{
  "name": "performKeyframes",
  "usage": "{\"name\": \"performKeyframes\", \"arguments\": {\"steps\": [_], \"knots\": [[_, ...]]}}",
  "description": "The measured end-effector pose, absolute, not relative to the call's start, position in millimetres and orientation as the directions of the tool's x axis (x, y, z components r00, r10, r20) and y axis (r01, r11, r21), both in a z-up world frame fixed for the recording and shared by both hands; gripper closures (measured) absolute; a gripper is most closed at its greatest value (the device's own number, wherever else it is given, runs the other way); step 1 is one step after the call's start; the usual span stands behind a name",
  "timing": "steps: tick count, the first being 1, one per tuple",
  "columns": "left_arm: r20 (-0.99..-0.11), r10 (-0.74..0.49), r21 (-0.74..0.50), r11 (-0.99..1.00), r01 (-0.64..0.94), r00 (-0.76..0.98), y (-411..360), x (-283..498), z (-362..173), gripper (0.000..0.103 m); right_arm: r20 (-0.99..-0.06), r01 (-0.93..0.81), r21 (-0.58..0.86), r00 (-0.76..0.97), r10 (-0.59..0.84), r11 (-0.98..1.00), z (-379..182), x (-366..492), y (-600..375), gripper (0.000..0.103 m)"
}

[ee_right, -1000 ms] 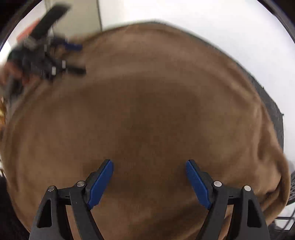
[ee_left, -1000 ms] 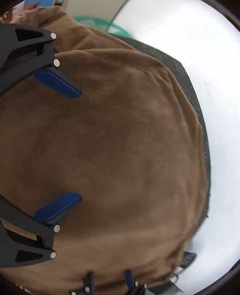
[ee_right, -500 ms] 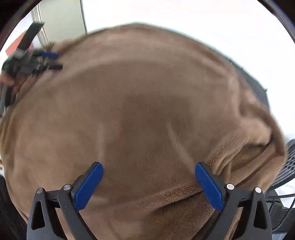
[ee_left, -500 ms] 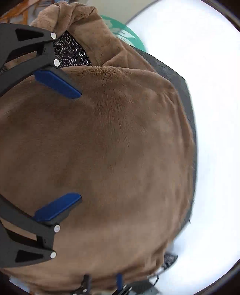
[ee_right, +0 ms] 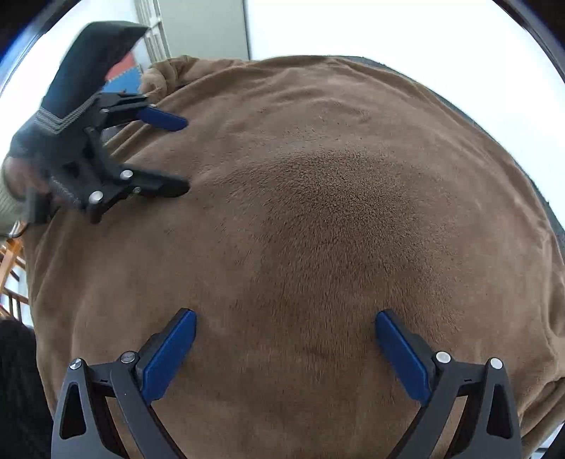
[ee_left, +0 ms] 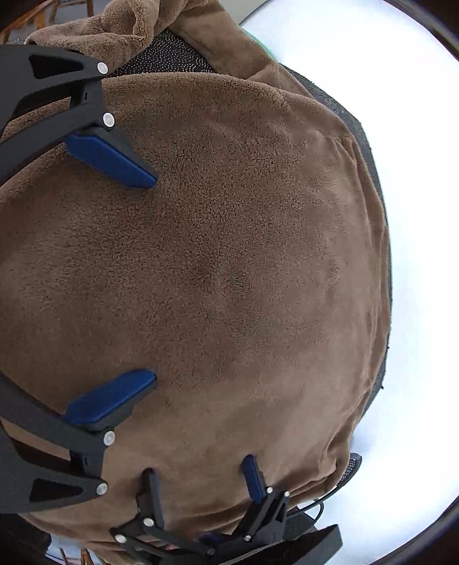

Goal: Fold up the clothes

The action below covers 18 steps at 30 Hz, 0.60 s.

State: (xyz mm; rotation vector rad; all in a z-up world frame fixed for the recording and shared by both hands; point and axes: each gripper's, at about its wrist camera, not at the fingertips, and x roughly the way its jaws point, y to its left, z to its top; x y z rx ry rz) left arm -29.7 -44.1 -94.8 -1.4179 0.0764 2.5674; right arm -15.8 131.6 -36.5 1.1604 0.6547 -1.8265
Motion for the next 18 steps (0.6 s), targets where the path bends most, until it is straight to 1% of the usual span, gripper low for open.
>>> {"name": "performKeyframes", "arguments": {"steps": [9, 12, 14, 16, 18], "knots": [[-0.833, 0.147, -0.048, -0.980, -0.195, -0.533, -43, -28, -91, 0.000, -0.874, 0.855, -0.003, -0.254, -0.413, -0.519, -39, -7, 143, 0.000], [-0.839, 0.123, -0.052, -0.988, -0.147, -0.530, -48, -20, -81, 0.000, -0.874, 0.844, -0.013, -0.270, -0.404, -0.536, -34, -6, 140, 0.001], [-0.826, 0.154, -0.086, -0.985, -0.148, -0.542, -53, -6, -71, 0.000, -0.874, 0.820, -0.011, -0.285, -0.393, -0.572, -23, 6, 145, 0.001], [-0.810, 0.188, -0.122, -0.981, -0.154, -0.555, -58, 8, -61, 0.000, -0.852, 0.833, 0.008, -0.284, -0.440, -0.553, -10, 23, 152, 0.001], [-0.802, 0.220, -0.133, -0.972, -0.193, -0.556, -55, 24, -55, 0.000, -0.836, 0.849, 0.016, -0.279, -0.473, -0.529, 0, 39, 156, 0.001]]}}
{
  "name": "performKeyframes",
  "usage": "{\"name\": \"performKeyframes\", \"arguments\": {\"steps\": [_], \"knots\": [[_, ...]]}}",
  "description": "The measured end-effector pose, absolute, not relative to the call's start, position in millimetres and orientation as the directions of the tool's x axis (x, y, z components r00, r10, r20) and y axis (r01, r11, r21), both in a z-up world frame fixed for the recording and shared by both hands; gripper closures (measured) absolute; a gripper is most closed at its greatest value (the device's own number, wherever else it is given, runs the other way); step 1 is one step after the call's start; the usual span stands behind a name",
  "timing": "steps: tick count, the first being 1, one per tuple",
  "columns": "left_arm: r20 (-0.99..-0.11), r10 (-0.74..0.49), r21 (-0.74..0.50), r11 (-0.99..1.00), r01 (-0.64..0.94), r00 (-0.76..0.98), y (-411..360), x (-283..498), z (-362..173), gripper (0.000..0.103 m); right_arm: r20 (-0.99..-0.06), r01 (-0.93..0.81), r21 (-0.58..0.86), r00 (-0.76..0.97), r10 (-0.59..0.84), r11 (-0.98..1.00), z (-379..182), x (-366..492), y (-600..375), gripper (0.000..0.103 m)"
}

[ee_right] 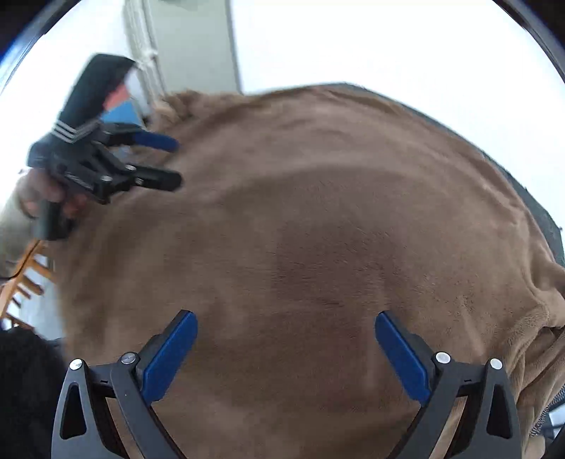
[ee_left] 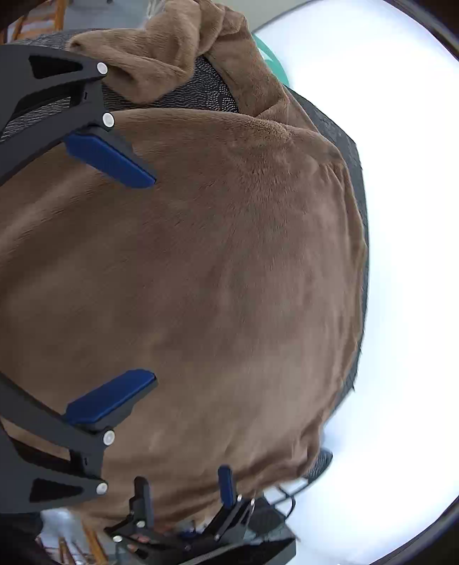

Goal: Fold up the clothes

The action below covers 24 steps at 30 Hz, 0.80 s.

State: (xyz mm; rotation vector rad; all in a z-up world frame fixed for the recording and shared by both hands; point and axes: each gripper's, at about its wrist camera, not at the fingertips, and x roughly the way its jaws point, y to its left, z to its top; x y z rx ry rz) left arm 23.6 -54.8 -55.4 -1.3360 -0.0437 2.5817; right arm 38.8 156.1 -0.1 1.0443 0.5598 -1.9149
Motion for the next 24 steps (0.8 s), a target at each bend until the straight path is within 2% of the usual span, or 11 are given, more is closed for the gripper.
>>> {"name": "performKeyframes", "arguments": {"steps": [5, 14, 19, 24], "knots": [[-0.821, 0.297, -0.174, -0.944, -0.281, -0.488, -34, 48, -68, 0.000, -0.885, 0.887, 0.001, -0.214, -0.413, -0.462, -22, 69, 157, 0.001], [-0.842, 0.183, -0.046, -0.961, -0.271, -0.507, -19, 51, -85, 0.000, -0.869, 0.892, 0.004, -0.221, -0.443, -0.451, -33, 75, 172, 0.000], [-0.835, 0.179, -0.050, -0.966, -0.253, -0.520, -20, 58, -84, 0.000, -0.864, 0.888, 0.000, -0.232, -0.447, -0.460, -32, 76, 174, 0.000], [-0.814, 0.231, -0.105, -0.961, -0.256, -0.533, -22, 71, -71, 0.000, -0.871, 0.853, -0.033, -0.281, -0.404, -0.522, -23, 80, 184, 0.000]]}}
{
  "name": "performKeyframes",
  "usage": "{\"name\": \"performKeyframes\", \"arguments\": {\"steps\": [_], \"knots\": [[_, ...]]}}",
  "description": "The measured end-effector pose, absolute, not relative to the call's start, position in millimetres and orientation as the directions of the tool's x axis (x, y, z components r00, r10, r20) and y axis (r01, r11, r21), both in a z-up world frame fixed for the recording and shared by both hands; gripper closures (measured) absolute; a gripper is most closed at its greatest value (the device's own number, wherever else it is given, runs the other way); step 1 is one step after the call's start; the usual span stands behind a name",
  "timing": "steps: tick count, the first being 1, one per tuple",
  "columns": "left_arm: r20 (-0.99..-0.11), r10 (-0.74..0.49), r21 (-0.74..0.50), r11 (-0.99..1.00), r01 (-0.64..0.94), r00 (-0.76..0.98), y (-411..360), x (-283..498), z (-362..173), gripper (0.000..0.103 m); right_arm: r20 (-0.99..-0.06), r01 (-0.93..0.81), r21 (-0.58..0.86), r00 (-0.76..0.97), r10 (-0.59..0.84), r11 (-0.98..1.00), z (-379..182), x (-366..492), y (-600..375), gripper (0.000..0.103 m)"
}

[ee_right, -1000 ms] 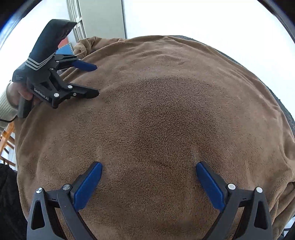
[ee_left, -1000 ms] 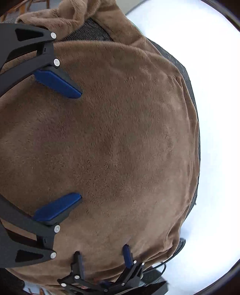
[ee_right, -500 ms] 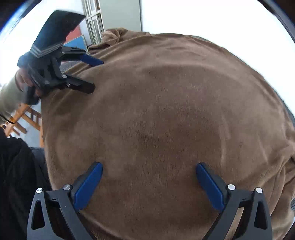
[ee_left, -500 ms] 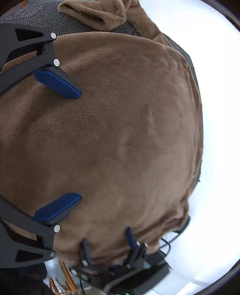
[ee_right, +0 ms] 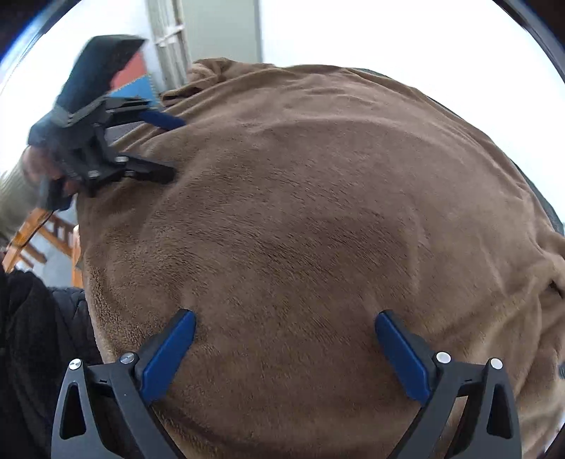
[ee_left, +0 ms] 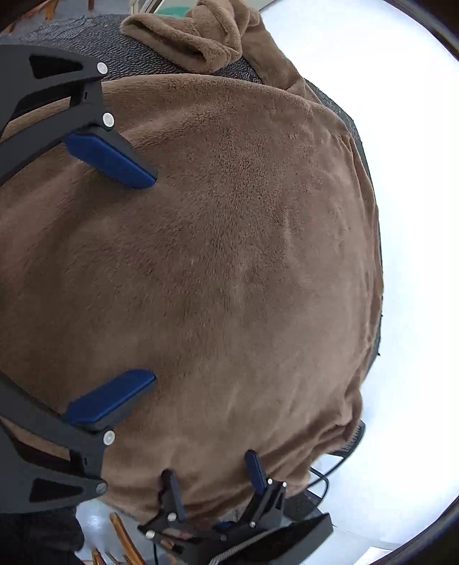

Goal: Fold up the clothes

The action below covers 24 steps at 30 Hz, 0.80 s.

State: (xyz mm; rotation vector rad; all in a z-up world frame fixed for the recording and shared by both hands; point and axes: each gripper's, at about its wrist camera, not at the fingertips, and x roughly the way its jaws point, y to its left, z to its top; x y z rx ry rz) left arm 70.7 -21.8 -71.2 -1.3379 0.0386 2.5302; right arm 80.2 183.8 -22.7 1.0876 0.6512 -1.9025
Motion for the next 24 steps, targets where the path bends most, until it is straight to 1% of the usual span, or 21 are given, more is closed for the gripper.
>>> {"name": "performKeyframes", "arguments": {"steps": [2, 6, 9, 12, 15, 18, 20, 24], "knots": [[-0.809, 0.256, -0.117, -0.952, -0.281, -0.529, -16, 76, -68, 0.000, -0.848, 0.838, -0.082, -0.344, -0.404, -0.540, -11, 89, 197, 0.001], [-0.805, 0.271, -0.093, -0.936, -0.339, -0.528, 8, 80, -63, 0.000, -0.795, 0.768, -0.172, -0.478, -0.373, -0.617, 8, 105, 229, 0.001], [-0.792, 0.300, -0.084, -0.916, -0.392, -0.532, 30, 79, -57, 0.000, -0.772, 0.715, -0.125, -0.506, -0.385, -0.688, 18, 116, 257, 0.001], [-0.771, 0.367, -0.127, -0.890, -0.439, -0.521, 50, 76, -52, 0.000, -0.744, 0.693, -0.044, -0.504, -0.439, -0.720, 24, 139, 280, 0.001], [-0.765, 0.407, -0.157, -0.869, -0.469, -0.499, 70, 71, -51, 0.000, -0.728, 0.688, -0.062, -0.526, -0.439, -0.723, 23, 167, 291, 0.001], [-0.777, 0.398, -0.147, -0.868, -0.475, -0.487, 80, 70, -56, 0.000, -0.717, 0.658, -0.121, -0.576, -0.393, -0.743, 20, 186, 298, 0.001], [-0.785, 0.391, -0.147, -0.871, -0.470, -0.481, 83, 68, -59, 0.000, -0.698, 0.605, -0.144, -0.623, -0.353, -0.783, 19, 195, 305, 0.001], [-0.795, 0.380, -0.164, -0.885, -0.436, -0.472, 77, 63, -64, 0.000, -0.676, 0.540, -0.152, -0.668, -0.311, -0.828, 16, 210, 306, 0.001]]}}
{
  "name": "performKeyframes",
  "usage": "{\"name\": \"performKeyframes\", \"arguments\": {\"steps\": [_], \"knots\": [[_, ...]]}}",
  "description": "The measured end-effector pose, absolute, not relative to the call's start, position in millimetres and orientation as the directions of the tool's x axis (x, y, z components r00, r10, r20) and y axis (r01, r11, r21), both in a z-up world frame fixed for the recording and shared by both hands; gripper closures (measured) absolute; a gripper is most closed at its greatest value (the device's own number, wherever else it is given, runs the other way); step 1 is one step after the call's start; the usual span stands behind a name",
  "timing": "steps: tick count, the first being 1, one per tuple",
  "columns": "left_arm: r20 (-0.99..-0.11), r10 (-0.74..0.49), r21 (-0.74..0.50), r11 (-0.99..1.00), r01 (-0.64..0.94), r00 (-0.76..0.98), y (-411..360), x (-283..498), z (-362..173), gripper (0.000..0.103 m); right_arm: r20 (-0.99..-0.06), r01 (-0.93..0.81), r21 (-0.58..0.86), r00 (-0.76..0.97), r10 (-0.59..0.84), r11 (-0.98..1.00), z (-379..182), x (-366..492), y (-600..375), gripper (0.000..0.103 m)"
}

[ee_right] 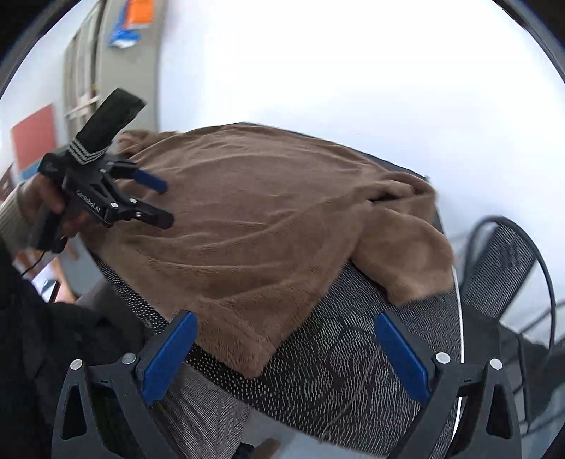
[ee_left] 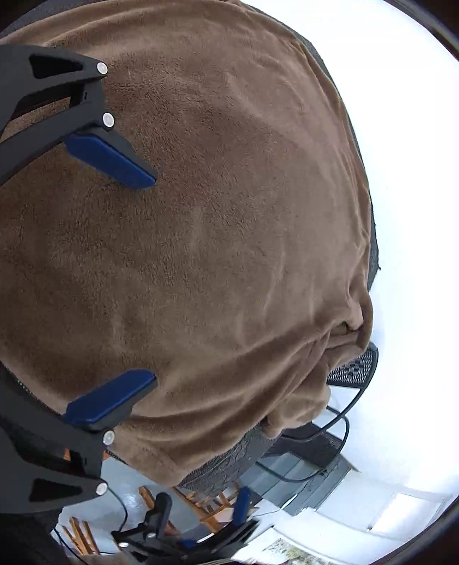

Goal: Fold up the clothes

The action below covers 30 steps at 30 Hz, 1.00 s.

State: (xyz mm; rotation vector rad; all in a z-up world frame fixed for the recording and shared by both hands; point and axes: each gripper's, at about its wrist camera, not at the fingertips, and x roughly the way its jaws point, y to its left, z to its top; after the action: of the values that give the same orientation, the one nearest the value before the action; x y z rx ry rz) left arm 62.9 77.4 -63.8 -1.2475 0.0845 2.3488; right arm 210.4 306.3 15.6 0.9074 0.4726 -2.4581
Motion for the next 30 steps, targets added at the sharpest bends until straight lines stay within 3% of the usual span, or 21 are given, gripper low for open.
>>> {"name": "performKeyframes", "arguments": {"steps": [3, 5, 9, 11, 16, 18, 19, 20, 23, 27, 30], "knots": [[-0.793, 0.413, -0.238, -0.887, -0.396, -0.448, 67, 59, -68, 0.000, -0.665, 0.507, -0.148, -0.686, -0.293, -0.849, 13, 222, 304, 0.003], [-0.786, 0.435, -0.280, -0.884, -0.374, -0.439, 62, 57, -71, 0.000, -0.671, 0.526, -0.206, -0.690, -0.272, -0.825, 9, 230, 292, 0.013], [-0.779, 0.444, -0.299, -0.883, -0.361, -0.442, 59, 57, -71, 0.000, -0.673, 0.538, -0.372, -0.717, -0.179, -0.757, -9, 239, 267, 0.023], [-0.781, 0.442, -0.299, -0.885, -0.357, -0.442, 58, 58, -70, 0.000, -0.645, 0.498, -0.464, -0.757, -0.106, -0.732, -16, 235, 259, 0.036], [-0.779, 0.444, -0.310, -0.886, -0.344, -0.442, 51, 60, -68, 0.000, -0.543, 0.420, -0.606, -0.839, -0.036, -0.676, -21, 231, 240, 0.041], [-0.776, 0.446, -0.315, -0.887, -0.338, -0.445, 45, 62, -66, 0.000, -0.505, 0.403, -0.660, -0.863, -0.023, -0.634, -23, 231, 230, 0.049], [-0.776, 0.442, -0.313, -0.889, -0.334, -0.450, 44, 62, -66, 0.000, -0.494, 0.401, -0.677, -0.869, -0.022, -0.617, -24, 231, 226, 0.059], [-0.776, 0.438, -0.310, -0.892, -0.330, -0.455, 43, 61, -65, 0.000, -0.501, 0.409, -0.676, -0.865, -0.026, -0.613, -25, 229, 225, 0.072], [-0.774, 0.424, -0.300, -0.900, -0.318, -0.470, 39, 59, -64, 0.000, -0.524, 0.420, -0.654, -0.851, -0.024, -0.629, -24, 224, 228, 0.085], [-0.780, 0.330, -0.230, -0.941, -0.247, -0.531, 20, 55, -65, 0.000, -0.548, 0.383, -0.586, -0.836, 0.002, -0.714, -12, 217, 249, 0.093], [-0.769, 0.347, -0.268, -0.937, -0.222, -0.536, 5, 55, -71, 0.000, -0.563, 0.331, -0.538, -0.825, 0.038, -0.775, -4, 212, 269, 0.094]]}}
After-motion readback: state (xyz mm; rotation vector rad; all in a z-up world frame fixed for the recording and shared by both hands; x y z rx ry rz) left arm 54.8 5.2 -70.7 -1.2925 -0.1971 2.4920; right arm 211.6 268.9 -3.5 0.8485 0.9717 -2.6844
